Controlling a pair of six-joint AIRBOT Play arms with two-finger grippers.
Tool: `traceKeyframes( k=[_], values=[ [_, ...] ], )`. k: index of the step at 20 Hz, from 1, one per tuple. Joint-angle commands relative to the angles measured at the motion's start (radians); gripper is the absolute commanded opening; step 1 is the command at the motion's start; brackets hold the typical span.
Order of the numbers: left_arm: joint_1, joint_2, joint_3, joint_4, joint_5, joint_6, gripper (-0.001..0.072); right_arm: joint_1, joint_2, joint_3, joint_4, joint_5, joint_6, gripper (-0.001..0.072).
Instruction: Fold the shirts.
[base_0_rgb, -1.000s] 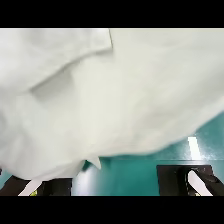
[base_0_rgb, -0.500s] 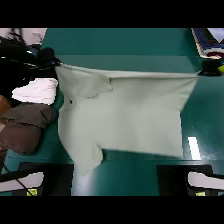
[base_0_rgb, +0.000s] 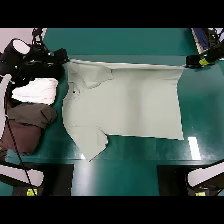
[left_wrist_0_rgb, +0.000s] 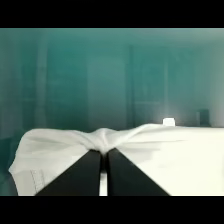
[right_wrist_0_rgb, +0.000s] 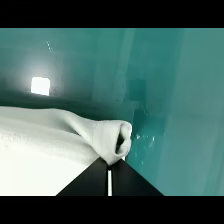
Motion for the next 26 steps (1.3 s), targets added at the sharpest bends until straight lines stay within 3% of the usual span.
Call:
traceKeyframes(
  k=[1,4,9,10,11,12,13,17,20,26],
  values=[
    [0.002,-0.015,-0.001,0.077,-0.200,0.028,0.0023,0.007,-0.017,0.018,-0.003,0.109,0.000,0.0009],
    [-0.007,-0.015,-0.065,0.174,-0.287,0.021,0.0023,0.007,0.057,-0.157,-0.002,0.068,0.029,0.0009],
    [-0.007,-0.015,-0.203,0.172,-0.261,0.014,0.0027,0.035,0.197,-0.497,0.007,-0.084,0.033,0.0011],
    [-0.006,-0.015,-0.217,0.173,-0.261,-0.008,0.0100,0.047,0.207,-0.535,0.008,-0.095,0.034,0.0012],
    [-0.006,-0.015,-0.220,0.173,-0.262,-0.021,0.0403,0.050,0.209,-0.558,0.008,-0.100,0.034,0.0020],
    [-0.006,-0.015,-0.216,0.172,-0.266,-0.034,0.0492,0.051,0.209,-0.571,0.016,-0.100,0.034,0.0159],
    [-0.006,-0.014,-0.210,0.172,-0.282,-0.040,0.0477,0.048,0.210,-0.576,0.035,-0.093,0.034,0.0345],
    [-0.006,0.114,-0.252,0.266,-0.359,-0.055,0.0476,0.013,0.307,-0.605,0.058,-0.020,0.040,0.0346],
    [-0.006,0.327,-0.494,0.346,-0.366,-0.119,0.0477,-0.031,0.488,-0.745,0.060,-0.013,0.040,0.0345],
    [-0.007,0.699,-1.067,0.146,-0.328,-0.130,0.0477,-0.064,0.700,-0.909,0.060,-0.040,0.039,0.0346]
  ],
)
